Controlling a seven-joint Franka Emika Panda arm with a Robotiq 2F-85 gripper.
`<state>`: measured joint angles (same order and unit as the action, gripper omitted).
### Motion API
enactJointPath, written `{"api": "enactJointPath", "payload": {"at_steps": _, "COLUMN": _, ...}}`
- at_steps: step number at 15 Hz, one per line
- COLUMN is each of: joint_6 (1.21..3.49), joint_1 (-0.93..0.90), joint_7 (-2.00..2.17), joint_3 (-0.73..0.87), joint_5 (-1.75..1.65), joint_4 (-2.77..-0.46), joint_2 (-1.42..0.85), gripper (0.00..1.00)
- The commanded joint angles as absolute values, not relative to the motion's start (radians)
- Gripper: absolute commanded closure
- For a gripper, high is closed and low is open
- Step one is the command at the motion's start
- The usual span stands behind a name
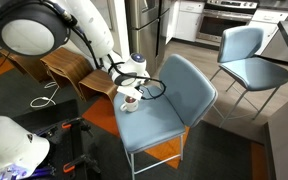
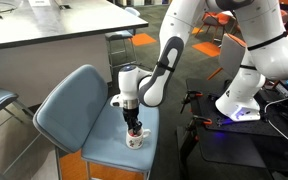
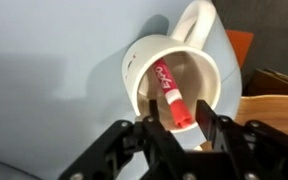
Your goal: Place the marker on the seat of the chair
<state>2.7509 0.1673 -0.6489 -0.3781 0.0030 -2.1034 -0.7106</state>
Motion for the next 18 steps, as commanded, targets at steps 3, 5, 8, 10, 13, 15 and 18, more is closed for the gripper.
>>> {"api": "enactJointPath", "payload": {"at_steps": 3, "joint_6": 2.750, "joint_1": 0.196, "joint_7": -0.693, "joint_3": -0.408, "joint_5": -0.015, "joint_4": -2.077, "joint_2": -0.756, "gripper": 0.55}}
{"api": "enactJointPath", "payload": {"at_steps": 5, "joint_6": 2.750, "joint_1": 0.194, "joint_7": -0.690, "joint_3": -0.405, "joint_5": -0.020, "joint_4": -2.070, "joint_2": -0.771, "gripper": 0.57}}
{"api": "enactJointPath", "payload": {"at_steps": 8, "joint_6": 2.754, "joint_1": 0.198, "joint_7": -0.693, "joint_3": -0.406, "joint_5": -0.031, "joint_4": -2.056, "joint_2": -0.795, "gripper": 0.72}}
{"api": "enactJointPath", "payload": {"at_steps": 10, "joint_6": 2.758, "joint_1": 0.206, "joint_7": -0.697, "joint_3": -0.412, "joint_5": -0.039, "joint_4": -2.053, "joint_2": -0.805, "gripper": 0.93}}
{"api": "enactJointPath", "payload": {"at_steps": 13, "joint_6": 2.763, "joint_1": 0.218, "joint_7": -0.702, "joint_3": -0.422, "joint_5": -0.039, "joint_4": -2.062, "joint_2": -0.799, "gripper": 0.95}}
{"api": "enactJointPath", "payload": {"at_steps": 15, "joint_6": 2.760, "joint_1": 0.225, "joint_7": -0.699, "joint_3": -0.427, "joint_5": -0.033, "joint_4": -2.083, "joint_2": -0.778, "gripper": 0.95}}
{"api": "enactJointPath", "payload": {"at_steps": 18, "joint_6": 2.755, "joint_1": 0.241, "joint_7": -0.692, "joint_3": -0.441, "joint_5": -0.027, "joint_4": -2.120, "joint_2": -0.737, "gripper": 0.95}}
